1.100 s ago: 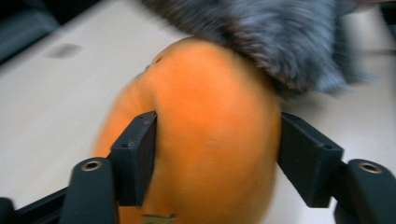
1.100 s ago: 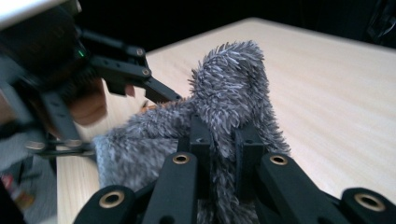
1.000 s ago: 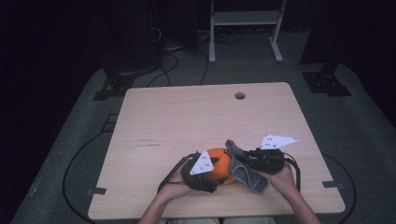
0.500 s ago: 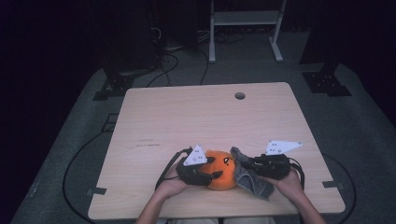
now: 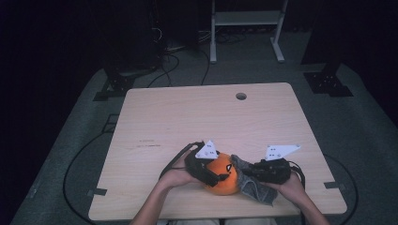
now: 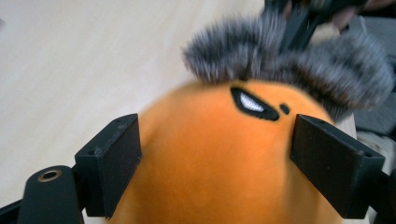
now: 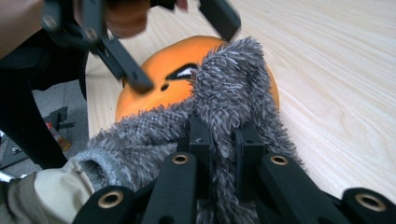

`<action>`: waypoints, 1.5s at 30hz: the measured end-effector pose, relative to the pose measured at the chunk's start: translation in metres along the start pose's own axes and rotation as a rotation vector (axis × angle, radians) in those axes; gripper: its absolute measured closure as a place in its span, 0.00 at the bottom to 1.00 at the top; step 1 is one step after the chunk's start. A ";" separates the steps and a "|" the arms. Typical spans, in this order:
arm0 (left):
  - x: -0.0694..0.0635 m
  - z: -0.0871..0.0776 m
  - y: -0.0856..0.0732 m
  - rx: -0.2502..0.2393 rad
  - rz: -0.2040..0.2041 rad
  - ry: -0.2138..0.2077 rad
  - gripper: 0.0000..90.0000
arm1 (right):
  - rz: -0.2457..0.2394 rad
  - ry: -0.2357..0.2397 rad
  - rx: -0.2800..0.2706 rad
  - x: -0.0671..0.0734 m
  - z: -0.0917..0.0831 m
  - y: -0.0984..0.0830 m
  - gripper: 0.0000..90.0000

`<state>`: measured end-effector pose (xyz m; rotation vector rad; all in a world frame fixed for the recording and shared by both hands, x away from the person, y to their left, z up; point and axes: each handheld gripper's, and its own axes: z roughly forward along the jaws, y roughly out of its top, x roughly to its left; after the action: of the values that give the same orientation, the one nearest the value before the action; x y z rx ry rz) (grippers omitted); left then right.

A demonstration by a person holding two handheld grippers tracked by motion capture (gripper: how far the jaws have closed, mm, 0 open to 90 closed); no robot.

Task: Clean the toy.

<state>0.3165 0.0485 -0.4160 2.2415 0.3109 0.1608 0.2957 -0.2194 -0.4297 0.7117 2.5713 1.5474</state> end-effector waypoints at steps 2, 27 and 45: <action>0.000 0.003 -0.007 -0.012 -0.021 -0.010 0.31 | 0.016 0.003 -0.001 -0.002 -0.003 -0.003 0.89; -0.004 -0.022 0.001 -0.065 -0.055 0.157 0.58 | 0.135 -0.371 -0.091 -0.056 -0.069 -0.034 0.59; 0.036 -0.005 0.005 -0.028 -0.107 0.309 0.51 | 0.107 -0.340 -0.110 -0.052 -0.064 -0.032 0.53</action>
<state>0.3507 0.0594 -0.4085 2.1641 0.5887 0.4533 0.3134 -0.3058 -0.4349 1.0147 2.2190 1.4349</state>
